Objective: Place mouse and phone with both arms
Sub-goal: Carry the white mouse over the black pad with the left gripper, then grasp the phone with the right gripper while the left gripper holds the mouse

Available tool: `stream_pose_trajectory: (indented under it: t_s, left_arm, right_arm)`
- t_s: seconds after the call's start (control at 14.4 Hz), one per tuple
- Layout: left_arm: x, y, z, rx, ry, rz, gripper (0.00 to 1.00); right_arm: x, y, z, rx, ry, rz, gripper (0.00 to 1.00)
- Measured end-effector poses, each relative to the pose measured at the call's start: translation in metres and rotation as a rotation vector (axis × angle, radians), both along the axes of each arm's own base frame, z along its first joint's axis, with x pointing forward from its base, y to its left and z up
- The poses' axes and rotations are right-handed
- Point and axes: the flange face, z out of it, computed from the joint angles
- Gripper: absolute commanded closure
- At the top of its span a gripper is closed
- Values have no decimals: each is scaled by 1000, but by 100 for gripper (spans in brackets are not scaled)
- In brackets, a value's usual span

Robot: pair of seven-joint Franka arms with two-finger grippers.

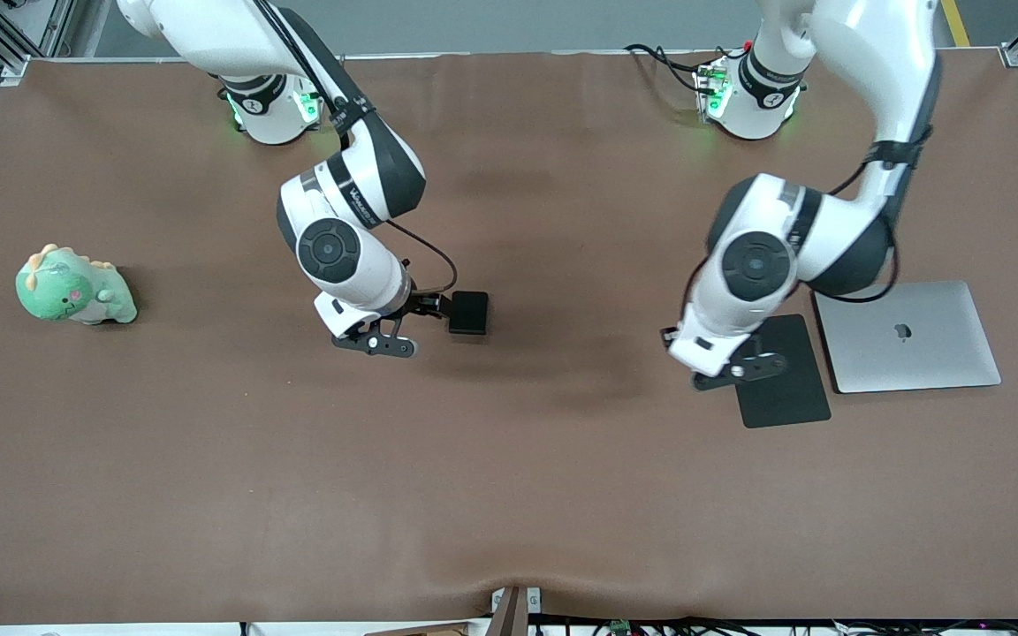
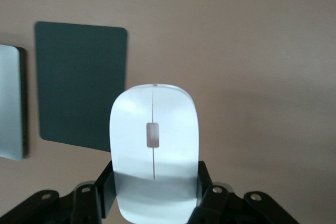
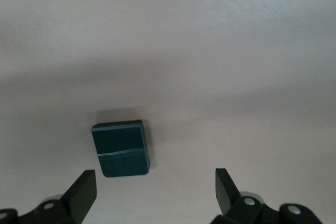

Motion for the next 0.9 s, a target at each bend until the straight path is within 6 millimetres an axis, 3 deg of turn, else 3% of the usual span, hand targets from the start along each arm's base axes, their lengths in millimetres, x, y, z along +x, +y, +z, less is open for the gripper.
stream_pose_trajectory:
  t_s: [0.35,0.69,0.9]
  left_arm:
    - [8,75,0,1,27,25,100]
    - [7,119,12,-8,30,-12,100]
    - [-2,132,17,-6,35,-23,100]
  right_arm:
    - [-21,20,-46,20,-60,-13,0]
    - [-37,39,-82,19,-66,-19,0]
    - [-43,42,-104,27,-91,-17,0]
